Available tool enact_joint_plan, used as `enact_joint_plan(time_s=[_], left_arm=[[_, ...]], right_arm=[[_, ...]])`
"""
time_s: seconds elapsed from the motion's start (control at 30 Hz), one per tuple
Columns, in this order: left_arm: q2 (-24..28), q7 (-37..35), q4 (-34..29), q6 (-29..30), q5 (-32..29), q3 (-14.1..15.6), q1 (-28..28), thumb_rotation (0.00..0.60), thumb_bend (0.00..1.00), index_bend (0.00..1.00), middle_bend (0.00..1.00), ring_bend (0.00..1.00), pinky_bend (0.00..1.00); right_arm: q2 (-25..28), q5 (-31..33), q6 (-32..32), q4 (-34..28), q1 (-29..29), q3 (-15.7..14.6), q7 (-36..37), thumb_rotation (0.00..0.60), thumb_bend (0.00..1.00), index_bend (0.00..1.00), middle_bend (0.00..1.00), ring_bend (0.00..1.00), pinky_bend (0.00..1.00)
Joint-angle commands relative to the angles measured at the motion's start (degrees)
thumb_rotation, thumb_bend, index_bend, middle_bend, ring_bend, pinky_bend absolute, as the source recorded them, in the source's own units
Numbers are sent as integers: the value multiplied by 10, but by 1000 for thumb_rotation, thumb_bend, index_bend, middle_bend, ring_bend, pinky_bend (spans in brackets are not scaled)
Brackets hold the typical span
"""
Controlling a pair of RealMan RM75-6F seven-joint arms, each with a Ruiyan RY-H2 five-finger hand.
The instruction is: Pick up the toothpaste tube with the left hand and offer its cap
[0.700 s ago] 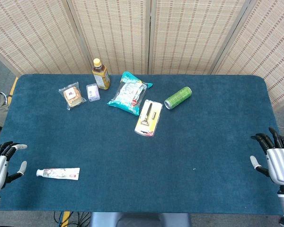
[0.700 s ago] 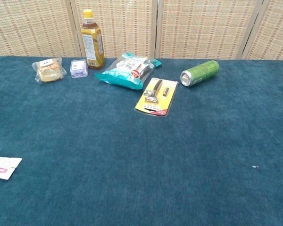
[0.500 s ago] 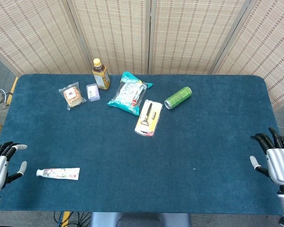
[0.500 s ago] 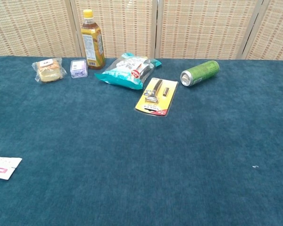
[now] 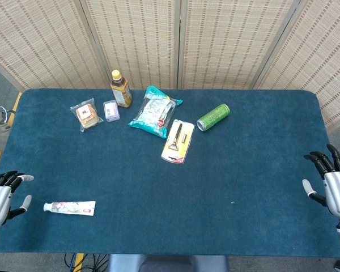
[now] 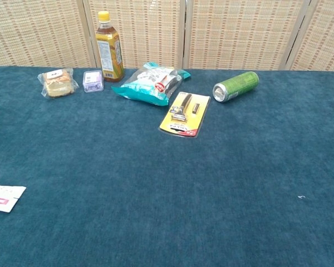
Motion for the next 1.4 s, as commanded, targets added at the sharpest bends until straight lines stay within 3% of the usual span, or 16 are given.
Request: enact_joint_plan(time_s=[0.03,0.27,0.43,0.57,0.8,1.4], left_arm=[[9,-5,22,-27,7,10,-13,600,358,279,257,150,112],[-8,-13,71,-68,9,22,-30,600,275,179,243,138,112],[-33,-16,98,-87,3,29,-35,600,161,54,179,107,111],[-62,-23,131,-91,3,32,-36,600,148,2,121,71,111],[-102,-38,188,-101,7,41,-38,600,138,0,0,0,81],[-188,-98,332,-153,10,54,-56,600,132,0,0,0,56]], right_arm=[[8,1,1,-8,4,5,-6,600,254,287,277,82,194],[12,7,-8,-17,9,8,-12,600,254,287,277,82,194],[12,10,-11,-22,10,5,-15,600,254,287,277,82,194],[13,9,-10,-27,9,5,-18,600,254,287,277,82,194],[16,9,-5,-36,4,1,-20,600,254,287,277,82,194],[22,1,8,-57,-5,-6,-30,600,254,287,277,82,194]])
